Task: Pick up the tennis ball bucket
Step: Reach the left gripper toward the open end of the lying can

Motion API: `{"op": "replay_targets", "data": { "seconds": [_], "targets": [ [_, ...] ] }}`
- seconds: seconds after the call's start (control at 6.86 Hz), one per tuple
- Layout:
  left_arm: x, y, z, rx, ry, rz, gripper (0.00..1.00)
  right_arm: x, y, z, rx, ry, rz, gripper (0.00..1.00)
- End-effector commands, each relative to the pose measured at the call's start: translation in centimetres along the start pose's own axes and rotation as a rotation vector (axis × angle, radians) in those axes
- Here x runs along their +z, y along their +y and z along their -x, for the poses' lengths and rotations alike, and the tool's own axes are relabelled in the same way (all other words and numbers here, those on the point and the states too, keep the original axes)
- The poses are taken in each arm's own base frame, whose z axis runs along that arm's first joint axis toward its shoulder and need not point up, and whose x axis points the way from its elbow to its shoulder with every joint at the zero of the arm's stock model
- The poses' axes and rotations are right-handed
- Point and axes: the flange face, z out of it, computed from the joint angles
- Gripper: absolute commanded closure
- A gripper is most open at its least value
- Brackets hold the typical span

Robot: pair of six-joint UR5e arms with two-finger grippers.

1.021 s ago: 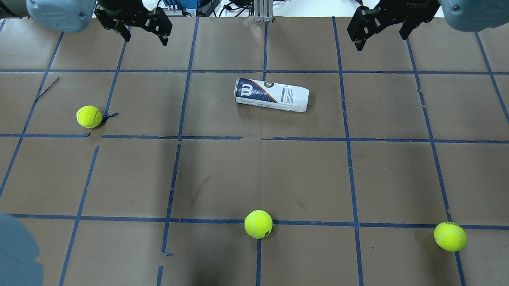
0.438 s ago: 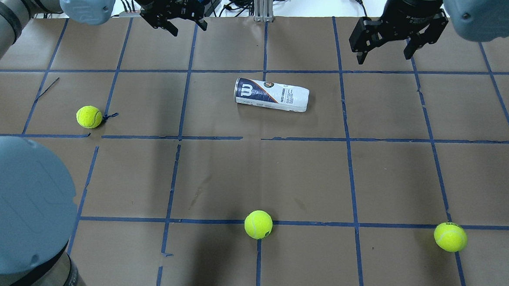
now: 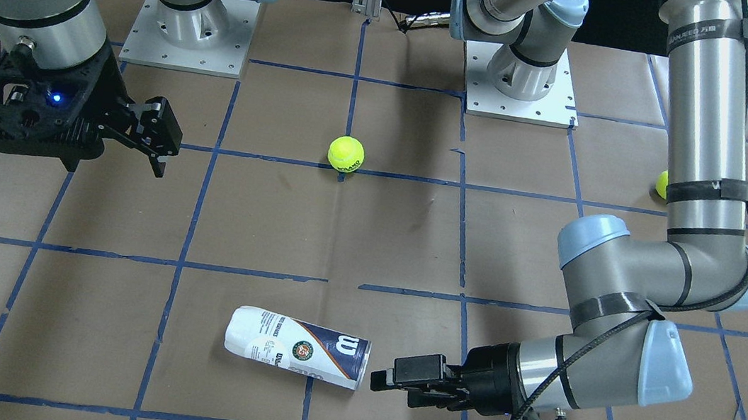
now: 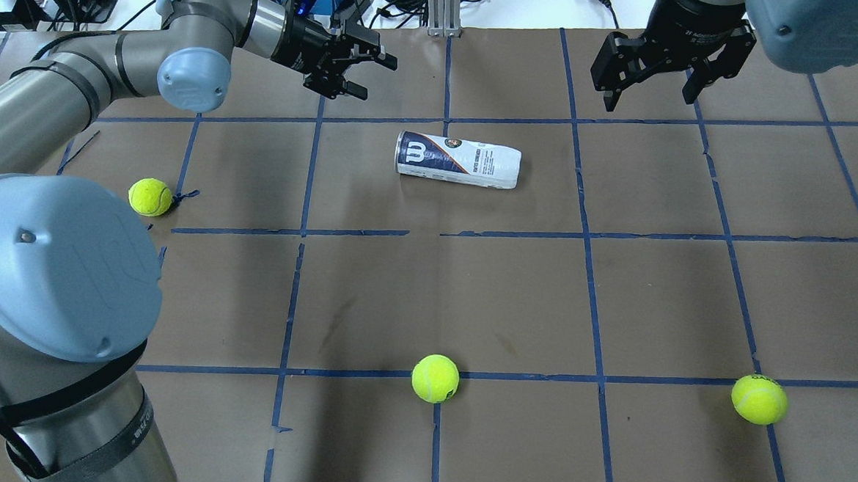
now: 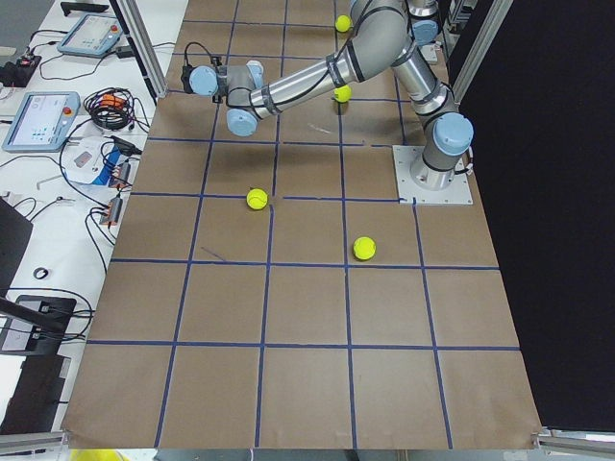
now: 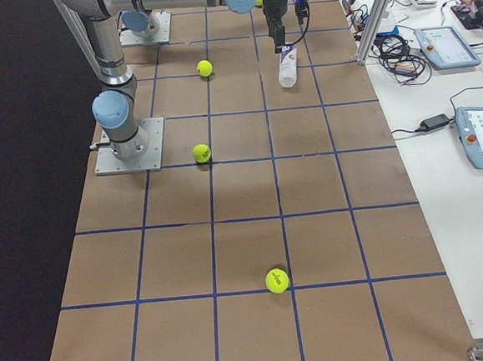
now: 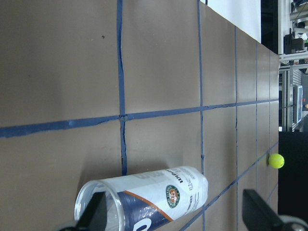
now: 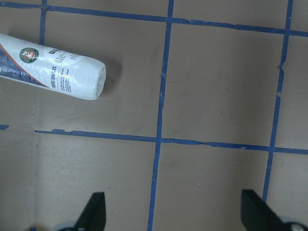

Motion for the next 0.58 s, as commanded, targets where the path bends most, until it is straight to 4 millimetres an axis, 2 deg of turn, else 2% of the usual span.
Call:
{"op": "replay_targets", "data": {
  "seconds": [0.0, 0.15, 0.29, 0.44],
  "targets": [
    [2.7, 1.8, 3.4, 0.000, 0.012, -0.010, 0.00, 0.2, -0.1, -0.2, 0.001, -0.005, 0.002, 0.00],
    [3.8, 2.8, 4.4, -0.026, 0.012, 0.010, 0.00, 0.2, -0.1, -0.2, 0.006, -0.004, 0.003, 0.00],
    [5.5, 3.8, 4.3, -0.028, 0.015, 0.039, 0.00, 0.2, -0.1, -0.3, 0.012, -0.002, 0.003, 0.00],
    [8.0, 5.0, 3.1, 0.012, 0.019, 0.052, 0.00, 0.2, -0.1, -0.3, 0.012, -0.005, 0.003, 0.00]
  ]
}}
